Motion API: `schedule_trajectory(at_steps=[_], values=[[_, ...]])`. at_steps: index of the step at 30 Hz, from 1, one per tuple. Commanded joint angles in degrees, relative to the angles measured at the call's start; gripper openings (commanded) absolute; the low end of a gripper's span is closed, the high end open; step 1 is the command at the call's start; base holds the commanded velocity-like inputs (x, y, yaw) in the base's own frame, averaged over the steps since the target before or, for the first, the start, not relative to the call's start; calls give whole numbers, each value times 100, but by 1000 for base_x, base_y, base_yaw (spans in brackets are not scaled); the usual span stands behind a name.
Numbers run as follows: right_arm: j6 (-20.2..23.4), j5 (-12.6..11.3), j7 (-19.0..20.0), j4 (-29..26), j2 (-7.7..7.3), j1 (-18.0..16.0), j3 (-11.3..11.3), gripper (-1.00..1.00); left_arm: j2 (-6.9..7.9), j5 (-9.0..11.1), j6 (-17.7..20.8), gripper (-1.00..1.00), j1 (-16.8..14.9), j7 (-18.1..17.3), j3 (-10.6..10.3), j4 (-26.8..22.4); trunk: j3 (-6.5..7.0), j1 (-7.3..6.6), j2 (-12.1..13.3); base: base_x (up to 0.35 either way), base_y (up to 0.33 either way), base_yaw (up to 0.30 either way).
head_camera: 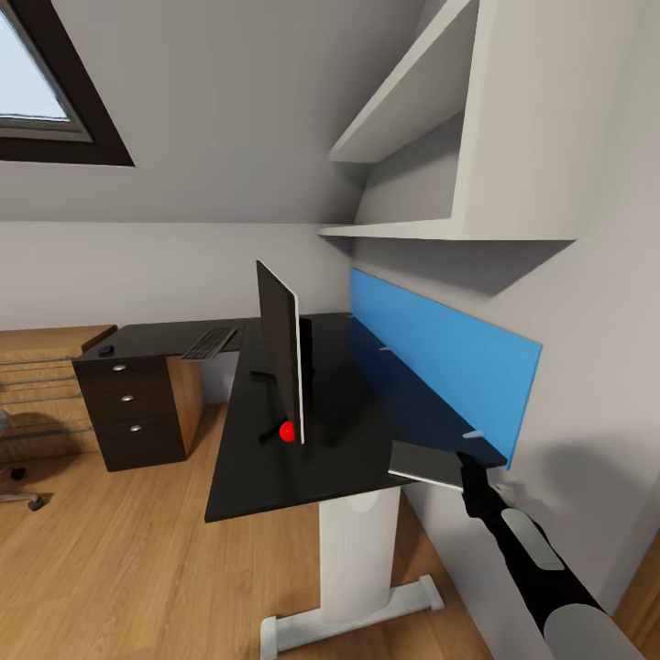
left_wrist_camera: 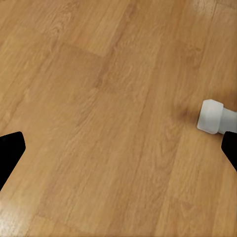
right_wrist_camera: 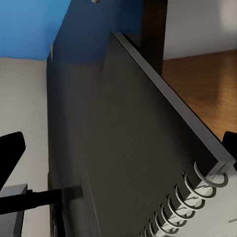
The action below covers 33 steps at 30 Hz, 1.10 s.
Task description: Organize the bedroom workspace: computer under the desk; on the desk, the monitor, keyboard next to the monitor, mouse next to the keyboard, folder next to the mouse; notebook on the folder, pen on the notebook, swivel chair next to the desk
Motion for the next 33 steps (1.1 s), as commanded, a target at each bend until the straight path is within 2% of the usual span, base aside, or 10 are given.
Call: schedule_trajectory(at_steps=[1, 7, 8, 23, 33], values=[[28, -33, -33, -11, 2, -2, -10, 100, 2, 60, -14, 100, -2, 20, -15, -4, -6, -1, -3, 1, 0, 0], [37, -33, -40, -11, -2, -2, 6, 100, 2, 60, -13, 100, -2, 20, -15, -4, -6, -1, -3, 0, 0, 0], [38, -33, -40, -11, -2, -2, 7, -100, 2, 60, -13, 100, -2, 20, -15, -4, -6, -1, -3, 0, 0, 0], [21, -33, -33, -11, -2, -2, 2, -100, 2, 60, -7, 100, -2, 21, -20, -4, -6, -1, -3, 0, 0, 0], [27, -33, -30, -11, -2, -2, 8, -100, 2, 62, -11, 100, -2, 28, -16, -4, 173, -220, 398, 0, 0, 0]])
